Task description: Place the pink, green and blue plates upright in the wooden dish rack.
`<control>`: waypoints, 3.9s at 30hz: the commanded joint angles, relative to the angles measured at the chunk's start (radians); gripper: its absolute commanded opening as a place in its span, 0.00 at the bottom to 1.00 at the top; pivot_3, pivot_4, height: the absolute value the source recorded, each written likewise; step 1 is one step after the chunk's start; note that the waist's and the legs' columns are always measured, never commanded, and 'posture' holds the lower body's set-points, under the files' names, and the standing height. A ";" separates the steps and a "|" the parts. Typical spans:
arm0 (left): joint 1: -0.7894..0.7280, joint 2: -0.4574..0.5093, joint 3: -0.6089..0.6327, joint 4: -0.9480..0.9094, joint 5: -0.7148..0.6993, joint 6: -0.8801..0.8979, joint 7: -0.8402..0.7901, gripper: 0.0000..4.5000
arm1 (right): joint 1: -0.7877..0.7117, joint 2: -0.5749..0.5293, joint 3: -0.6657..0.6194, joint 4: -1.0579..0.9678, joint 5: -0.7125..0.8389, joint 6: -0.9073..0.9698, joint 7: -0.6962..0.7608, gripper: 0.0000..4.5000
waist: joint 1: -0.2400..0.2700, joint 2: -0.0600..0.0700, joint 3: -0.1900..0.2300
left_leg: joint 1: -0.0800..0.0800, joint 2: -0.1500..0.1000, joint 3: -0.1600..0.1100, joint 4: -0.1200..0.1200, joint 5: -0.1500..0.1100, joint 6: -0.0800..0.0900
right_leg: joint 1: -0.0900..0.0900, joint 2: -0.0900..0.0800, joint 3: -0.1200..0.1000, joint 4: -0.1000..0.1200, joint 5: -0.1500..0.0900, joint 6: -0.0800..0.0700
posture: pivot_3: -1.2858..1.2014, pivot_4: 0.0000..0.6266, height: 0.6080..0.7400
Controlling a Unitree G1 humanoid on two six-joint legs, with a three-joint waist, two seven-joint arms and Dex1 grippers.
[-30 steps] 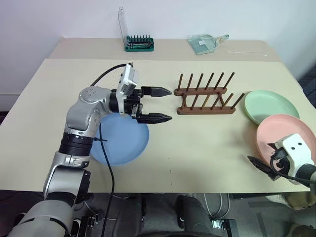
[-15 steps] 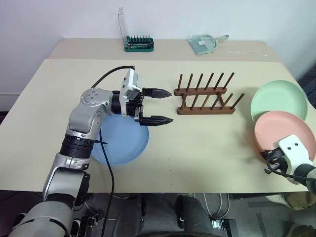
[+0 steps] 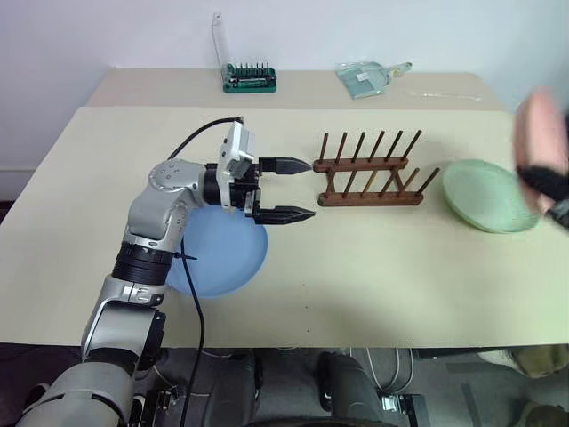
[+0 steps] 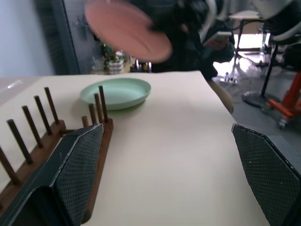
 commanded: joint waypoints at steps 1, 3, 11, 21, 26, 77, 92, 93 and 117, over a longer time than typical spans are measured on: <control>-0.010 0.006 0.041 -0.033 -0.036 0.007 0.014 1.00 | -0.260 0.004 -0.008 0.209 0.209 0.062 -0.004 0.01 | -0.003 0.000 0.000 | 0.000 0.000 0.000 0.000 0.000 0.000 | 0.000 0.000 0.000 0.000 0.000 0.000 | 0.52 0.24 0.88; -0.007 0.007 0.046 -0.041 -0.038 0.007 0.022 1.00 | -0.383 0.008 0.012 0.328 0.297 0.117 0.014 0.01 | -0.005 0.001 0.000 | 0.000 0.000 0.002 0.001 0.000 0.000 | 0.000 -0.001 0.001 0.000 0.000 0.000 | 0.52 0.24 0.88; 0.049 0.043 0.074 -0.136 -0.065 0.055 0.075 1.00 | -0.602 -0.040 0.231 0.835 0.257 0.139 0.317 0.01 | -0.005 0.001 0.001 | -0.001 0.000 0.002 0.000 0.000 0.000 | -0.001 0.000 0.001 -0.001 0.000 0.000 | 0.52 0.24 0.88; 0.127 0.092 0.102 -0.259 -0.102 0.107 0.142 1.00 | -0.762 -0.075 0.451 1.222 0.008 -0.039 0.623 0.01 | -0.008 0.002 0.001 | -0.001 0.000 0.003 0.000 0.000 0.000 | -0.002 0.000 0.001 0.000 0.000 0.000 | 0.52 0.24 0.88; 0.134 0.101 0.101 -0.272 -0.111 0.109 0.157 1.00 | -0.801 -0.077 0.476 1.333 -0.072 -0.089 0.672 0.01 | -0.008 0.002 0.001 | -0.001 0.000 0.003 0.000 0.000 0.000 | -0.002 0.000 0.001 0.000 0.000 0.000 | 0.52 0.24 0.88; 0.130 0.045 0.012 -0.296 -0.061 0.049 0.192 1.00 | -0.213 0.006 0.649 1.020 -0.533 -0.668 0.195 0.87 | -0.025 0.004 0.001 | 0.001 0.000 0.004 0.000 0.000 0.000 | 0.000 0.000 0.002 0.000 0.000 0.001 | 0.52 0.24 0.88; 0.120 0.044 0.015 -0.287 -0.062 0.048 0.205 1.00 | -0.401 -0.034 0.572 1.144 -0.565 -0.801 -0.024 0.01 | -0.027 0.004 0.001 | 0.001 0.000 0.004 0.000 0.000 0.000 | 0.000 0.000 0.002 -0.001 0.000 0.001 | 0.52 0.24 0.88; 0.118 0.044 0.016 -0.284 -0.061 0.048 0.205 1.00 | -0.441 -0.043 0.545 1.164 -0.568 -0.824 -0.105 0.01 | -0.027 0.004 0.001 | 0.001 0.000 0.004 0.000 0.000 0.000 | 0.000 0.000 0.002 0.000 0.000 0.001 | 0.52 0.24 0.88; 0.127 0.046 0.032 -0.281 -0.067 0.055 0.217 1.00 | -0.563 0.168 0.221 0.475 0.686 0.174 -0.108 0.01 | -0.003 0.005 0.002 | -0.001 0.000 0.003 0.000 -0.001 0.001 | -0.001 -0.001 0.001 -0.001 0.000 0.001 | 0.52 0.24 0.88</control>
